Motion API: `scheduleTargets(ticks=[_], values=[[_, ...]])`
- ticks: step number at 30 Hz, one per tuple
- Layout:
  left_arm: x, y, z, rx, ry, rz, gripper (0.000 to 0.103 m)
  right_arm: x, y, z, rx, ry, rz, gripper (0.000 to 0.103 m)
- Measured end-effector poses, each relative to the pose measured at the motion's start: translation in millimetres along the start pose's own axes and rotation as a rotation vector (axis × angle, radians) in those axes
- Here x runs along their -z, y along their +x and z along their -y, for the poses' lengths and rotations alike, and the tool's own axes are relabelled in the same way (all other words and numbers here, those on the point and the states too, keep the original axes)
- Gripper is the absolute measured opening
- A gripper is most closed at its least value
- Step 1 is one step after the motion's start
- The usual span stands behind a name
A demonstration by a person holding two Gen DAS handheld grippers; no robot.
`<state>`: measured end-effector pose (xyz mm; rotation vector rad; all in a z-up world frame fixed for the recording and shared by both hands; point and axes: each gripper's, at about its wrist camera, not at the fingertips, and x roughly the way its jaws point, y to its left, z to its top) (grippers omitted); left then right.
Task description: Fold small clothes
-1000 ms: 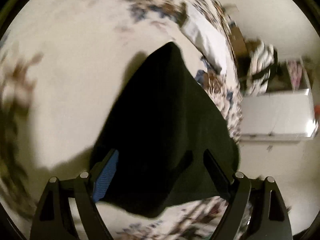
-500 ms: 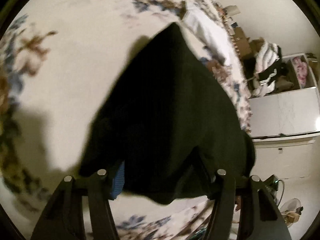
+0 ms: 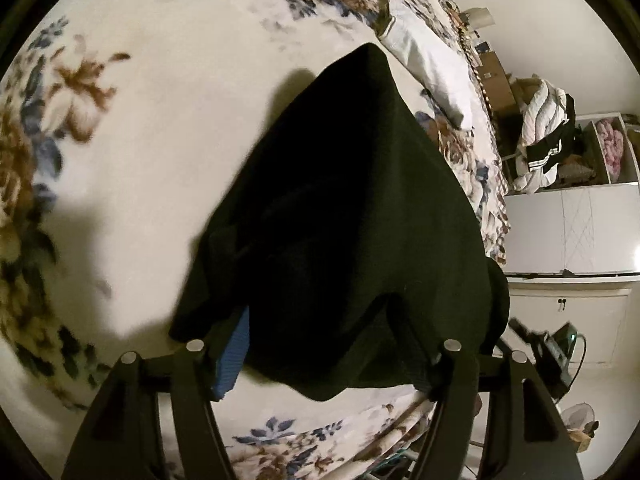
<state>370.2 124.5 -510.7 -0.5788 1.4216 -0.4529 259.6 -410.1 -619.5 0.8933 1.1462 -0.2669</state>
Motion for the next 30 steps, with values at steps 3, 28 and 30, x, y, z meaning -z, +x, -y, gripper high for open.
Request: scheduleTargets(ticks=[3,28,30], values=[[-1.2,6.3,1.6,-0.003,-0.008,-0.004,0.065,-17.6,15.6,-19.7,0.016,-0.084,0.008,0.065],[1.9,6.6,-2.8,0.018,-0.006,0.004,0.065,-137.9,101.3,-58.0,0.189,-0.110,-0.247,0.010],[3.0,7.0,-5.0,0.025,-0.007,0.004,0.065,-140.7,80.5,-33.9,0.044,0.083,-0.184,0.009]])
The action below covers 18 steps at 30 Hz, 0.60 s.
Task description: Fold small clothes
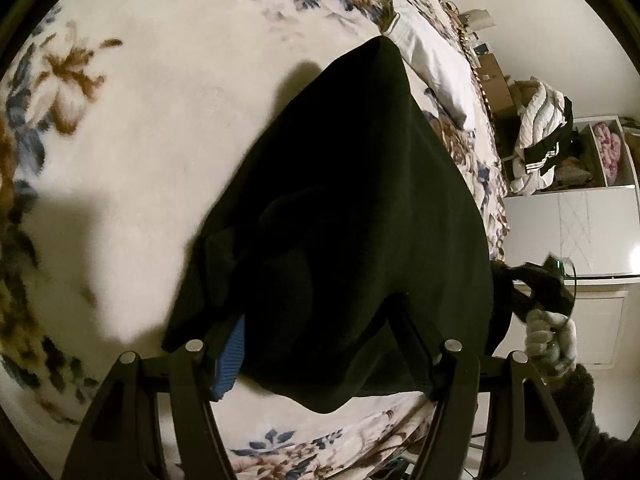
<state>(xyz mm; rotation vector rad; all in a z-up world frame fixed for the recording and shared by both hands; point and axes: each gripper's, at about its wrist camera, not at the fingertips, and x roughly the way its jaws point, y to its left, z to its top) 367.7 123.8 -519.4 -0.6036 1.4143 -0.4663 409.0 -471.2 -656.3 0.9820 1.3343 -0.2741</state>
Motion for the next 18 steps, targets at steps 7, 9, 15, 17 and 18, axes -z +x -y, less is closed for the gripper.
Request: scheduleTargets(ticks=[7,9,15,17,18], values=[[-2.0,-0.5,-0.7,0.005,0.002,-0.013,0.066,35.7,20.4,132.8,-0.596,0.758,-0.042,0.009],[-2.6,-1.9,0.1,0.005,-0.002,-0.017,0.066,36.2,33.0,145.5,-0.565,0.759,-0.071,0.011],[3.2,-21.6,0.8,0.069,-0.048,0.031,0.069,22.2,-38.0,117.4,-0.396,0.400,0.062,0.092],[8.8,-31.9,-1.6,0.116,-0.082,0.073,0.082,33.1,-60.0,108.6,-0.329,0.278,0.078,0.094],[12.8,-35.6,-3.7,0.143,-0.103,0.095,0.082,46.0,-69.0,106.0,-0.287,0.212,0.080,0.094]])
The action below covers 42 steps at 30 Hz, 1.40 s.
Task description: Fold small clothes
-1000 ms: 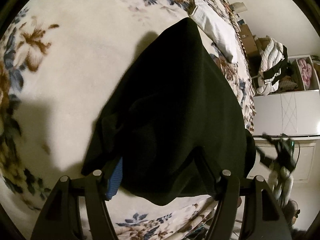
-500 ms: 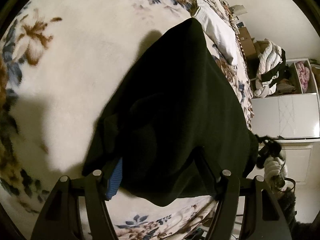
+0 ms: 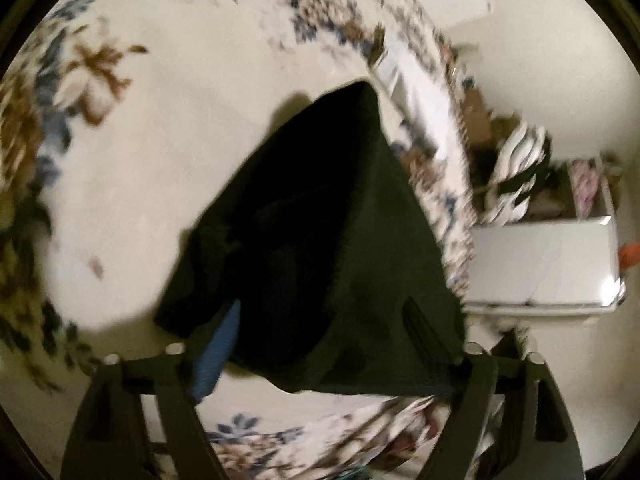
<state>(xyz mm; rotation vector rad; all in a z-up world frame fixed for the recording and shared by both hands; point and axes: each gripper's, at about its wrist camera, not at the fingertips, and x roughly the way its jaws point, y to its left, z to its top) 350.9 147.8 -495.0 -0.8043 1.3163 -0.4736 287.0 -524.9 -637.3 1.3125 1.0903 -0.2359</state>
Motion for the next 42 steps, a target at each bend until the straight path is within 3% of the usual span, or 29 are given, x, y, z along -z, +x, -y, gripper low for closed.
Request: scheduleTargets(ticks=[2,6,11,14,16,19,22,27,28,33,42], values=[[8.0,-5.0,-9.7,0.046,-0.051,0.042,0.088,27.2,-4.2,8.1,0.051,-0.055,-0.031,0.103],[21.4,-4.9,-34.5,0.117,-0.159,0.109,0.094,90.4,-4.7,50.3,0.082,-0.036,-0.087,0.103],[33.5,14.6,-58.0,0.178,-0.283,0.176,0.095,147.9,37.4,104.7,-0.058,0.073,-0.110,0.103],[44.6,12.6,-49.3,0.231,-0.297,0.210,0.095,160.6,78.4,104.2,-0.119,0.097,-0.109,0.103],[57.5,8.0,-42.0,0.202,-0.262,0.210,0.095,161.6,96.6,95.8,-0.177,0.100,-0.083,0.103],[71.2,14.7,-47.0,0.182,-0.282,0.195,0.095,162.8,104.5,86.3,-0.183,0.045,-0.052,0.103],[65.1,26.6,-46.8,0.175,-0.288,0.192,0.095,165.1,99.4,86.2,-0.194,0.063,-0.025,0.103],[44.5,52.2,-34.8,0.100,-0.206,0.160,0.099,175.3,72.2,75.8,-0.203,0.005,0.038,0.103],[42.0,56.5,-35.6,0.099,-0.210,0.162,0.103,175.7,72.9,74.7,-0.203,0.001,0.037,0.103],[41.8,58.9,-35.4,0.078,-0.226,0.194,0.103,173.0,75.1,76.2,-0.205,0.015,0.023,0.103],[41.6,58.9,-35.0,0.082,-0.233,0.270,0.103,153.9,89.0,82.4,-0.253,0.093,0.091,0.103]])
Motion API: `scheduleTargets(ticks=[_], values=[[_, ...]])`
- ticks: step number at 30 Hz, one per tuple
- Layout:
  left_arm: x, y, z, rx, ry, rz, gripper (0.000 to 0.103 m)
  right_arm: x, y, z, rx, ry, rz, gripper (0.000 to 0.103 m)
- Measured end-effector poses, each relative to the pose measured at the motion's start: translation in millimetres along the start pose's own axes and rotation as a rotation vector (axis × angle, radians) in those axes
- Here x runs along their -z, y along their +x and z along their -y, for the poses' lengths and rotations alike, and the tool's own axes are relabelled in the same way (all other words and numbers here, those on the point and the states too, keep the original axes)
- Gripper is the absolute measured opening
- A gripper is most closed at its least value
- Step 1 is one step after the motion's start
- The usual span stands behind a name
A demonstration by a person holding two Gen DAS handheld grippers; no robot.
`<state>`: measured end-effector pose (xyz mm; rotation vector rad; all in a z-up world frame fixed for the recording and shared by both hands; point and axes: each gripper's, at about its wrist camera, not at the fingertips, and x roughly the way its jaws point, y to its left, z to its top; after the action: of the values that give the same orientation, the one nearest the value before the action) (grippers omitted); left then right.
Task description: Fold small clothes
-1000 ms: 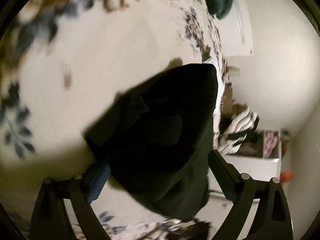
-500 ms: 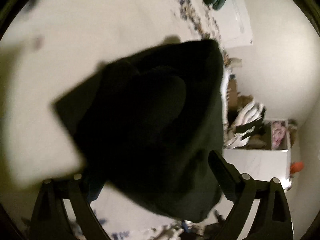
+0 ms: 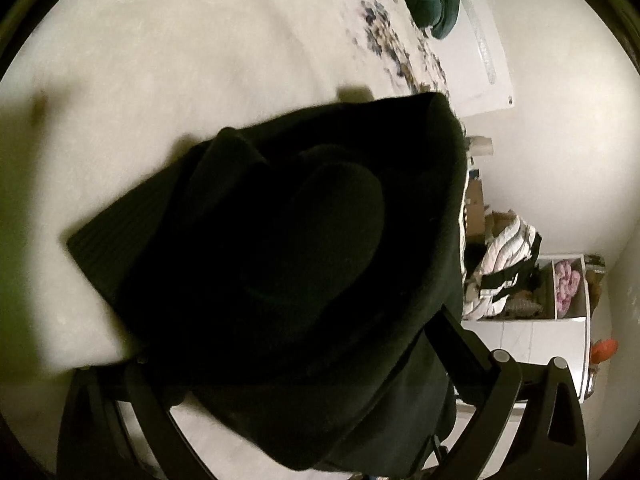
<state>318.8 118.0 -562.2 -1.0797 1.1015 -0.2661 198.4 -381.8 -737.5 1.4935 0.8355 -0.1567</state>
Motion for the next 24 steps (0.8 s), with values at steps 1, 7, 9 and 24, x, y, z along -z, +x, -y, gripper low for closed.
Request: scheduleTargets(ticks=[1,7,9,24], values=[[0.0,-0.2,0.1,0.003,-0.003,0.007,0.103,0.2,1.4,-2.0,-0.007,-0.011,0.003,0.103],[-2.9,-0.1,0.5,0.028,-0.005,0.040,0.103,3.8,6.8,-21.6,-0.078,-0.060,0.018,0.103],[-2.6,-1.1,6.8,0.018,0.017,0.060,0.103,1.1,15.3,-21.7,-0.062,-0.066,0.008,0.103],[-23.7,11.7,27.9,0.021,0.071,0.105,0.103,-15.5,23.7,-24.0,-0.083,-0.067,-0.025,0.103]])
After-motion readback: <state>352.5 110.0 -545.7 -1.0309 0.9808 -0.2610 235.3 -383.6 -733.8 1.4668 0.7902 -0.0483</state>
